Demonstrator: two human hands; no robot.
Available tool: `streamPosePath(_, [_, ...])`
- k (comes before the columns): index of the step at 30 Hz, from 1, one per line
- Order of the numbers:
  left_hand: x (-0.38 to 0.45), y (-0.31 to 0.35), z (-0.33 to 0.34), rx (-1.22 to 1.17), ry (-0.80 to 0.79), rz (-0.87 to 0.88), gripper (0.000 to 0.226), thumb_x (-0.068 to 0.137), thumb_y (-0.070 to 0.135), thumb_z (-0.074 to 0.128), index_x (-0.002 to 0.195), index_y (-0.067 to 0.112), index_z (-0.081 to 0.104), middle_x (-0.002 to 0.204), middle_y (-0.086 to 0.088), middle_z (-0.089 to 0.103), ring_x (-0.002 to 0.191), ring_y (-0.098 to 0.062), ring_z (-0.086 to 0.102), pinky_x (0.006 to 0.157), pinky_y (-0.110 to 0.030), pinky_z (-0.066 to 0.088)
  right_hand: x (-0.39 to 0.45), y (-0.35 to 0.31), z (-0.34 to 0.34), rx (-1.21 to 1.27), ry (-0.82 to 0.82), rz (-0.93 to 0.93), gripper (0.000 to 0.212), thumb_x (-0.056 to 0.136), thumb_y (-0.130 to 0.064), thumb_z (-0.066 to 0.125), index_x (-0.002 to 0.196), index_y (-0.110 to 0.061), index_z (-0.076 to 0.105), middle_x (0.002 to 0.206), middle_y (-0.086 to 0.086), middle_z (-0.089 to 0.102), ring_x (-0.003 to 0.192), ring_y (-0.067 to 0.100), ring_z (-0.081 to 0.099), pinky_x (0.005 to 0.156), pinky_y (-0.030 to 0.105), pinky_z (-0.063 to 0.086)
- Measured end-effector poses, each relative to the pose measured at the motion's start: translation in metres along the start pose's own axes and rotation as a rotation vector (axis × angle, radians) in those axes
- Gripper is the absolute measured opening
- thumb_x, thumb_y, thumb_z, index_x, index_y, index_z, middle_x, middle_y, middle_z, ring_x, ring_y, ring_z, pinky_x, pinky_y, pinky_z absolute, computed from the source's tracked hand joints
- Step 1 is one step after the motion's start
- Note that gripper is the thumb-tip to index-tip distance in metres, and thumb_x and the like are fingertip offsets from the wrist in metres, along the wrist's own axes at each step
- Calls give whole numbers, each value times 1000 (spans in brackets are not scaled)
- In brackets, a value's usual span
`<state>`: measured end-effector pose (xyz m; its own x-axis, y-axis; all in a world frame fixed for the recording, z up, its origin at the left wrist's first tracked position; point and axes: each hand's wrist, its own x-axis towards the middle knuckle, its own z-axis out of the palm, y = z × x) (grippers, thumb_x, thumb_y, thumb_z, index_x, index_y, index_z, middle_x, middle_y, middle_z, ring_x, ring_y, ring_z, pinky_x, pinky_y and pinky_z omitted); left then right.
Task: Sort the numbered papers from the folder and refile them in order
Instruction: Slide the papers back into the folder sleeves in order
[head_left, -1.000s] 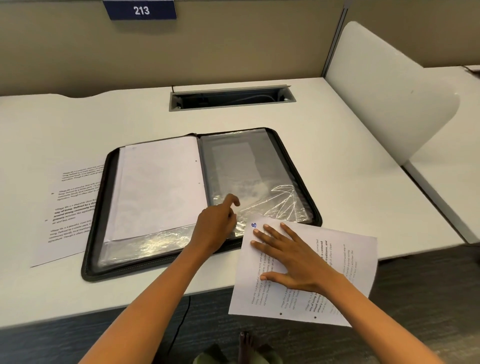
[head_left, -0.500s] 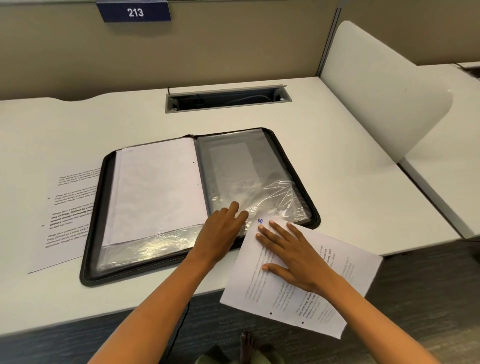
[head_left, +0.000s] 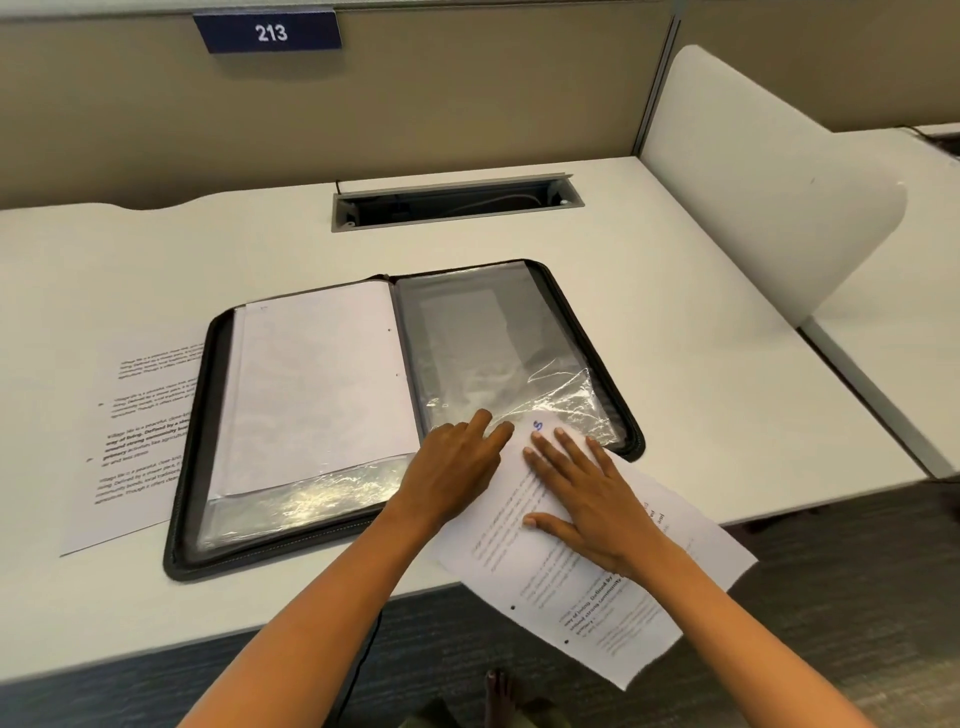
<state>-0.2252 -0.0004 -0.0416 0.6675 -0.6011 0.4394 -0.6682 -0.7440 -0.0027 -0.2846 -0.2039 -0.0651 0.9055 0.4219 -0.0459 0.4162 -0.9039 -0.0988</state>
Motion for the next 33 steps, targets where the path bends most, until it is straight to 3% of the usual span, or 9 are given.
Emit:
streamPosePath(3, [-1,1,0,-5,-1,-39,53,69,9,79,111,14,46,92,-6,64,33,-14,46,32,-22,38,3,8,1,25,2,124,90,82,-78,-7,152,-22,-1,159,-3,-7,147,19,-9,118,39,-7])
streamPosePath(7, [-1,4,-6,37,9,-39,55,66,11,81,109,14,46,61,2,60,30,-9,25,32,-17,24,10,2,-3,28,104,268,86,89,-72,9,145,-12,34,154,5,31,144,24,24,117,44,17])
streamPosePath(12, [-3,4,-2,24,-24,-39,35,67,13,83,94,13,60,60,2,61,36,-14,50,36,-22,40,20,-13,3,72,196,351,74,92,-62,23,140,-9,43,149,11,38,139,31,34,110,48,34])
streamPosePath(15, [-3,2,0,14,-29,-43,29,66,10,82,89,13,64,68,0,65,44,-17,57,38,-24,45,20,-17,5,137,342,115,47,95,-40,40,133,-13,49,140,13,49,132,30,43,102,49,43])
streamPosePath(17, [-2,3,-1,9,-5,-35,28,65,11,82,87,13,65,67,-1,65,46,-19,58,41,-25,43,18,-17,8,105,320,-79,43,99,-36,38,137,-18,46,143,10,47,136,28,38,108,46,36])
streamPosePath(19, [-1,6,-2,-5,19,-19,29,64,12,83,86,12,65,66,-2,65,45,-19,57,42,-25,45,16,-18,11,73,209,-134,53,101,-49,28,147,-23,32,153,5,32,143,27,25,115,44,19])
streamPosePath(22, [-4,8,-2,-27,42,-22,37,60,17,87,90,11,66,69,-3,67,46,-19,59,44,-25,49,20,-20,12,30,100,-58,67,97,-63,19,152,-25,17,157,2,20,146,26,16,113,47,10])
streamPosePath(27, [-10,11,-4,-42,67,-90,51,64,15,85,110,11,61,91,-3,68,66,-19,65,52,-26,51,40,-28,3,66,48,74,78,91,-71,0,150,-26,21,159,0,15,147,25,3,113,52,-1])
streamPosePath(33, [-19,10,-6,-42,115,-224,25,79,16,71,99,13,56,92,-5,61,74,-20,58,62,-31,48,61,-39,3,128,103,267,96,77,-75,-22,152,-25,10,160,1,4,147,26,-5,115,48,-14])
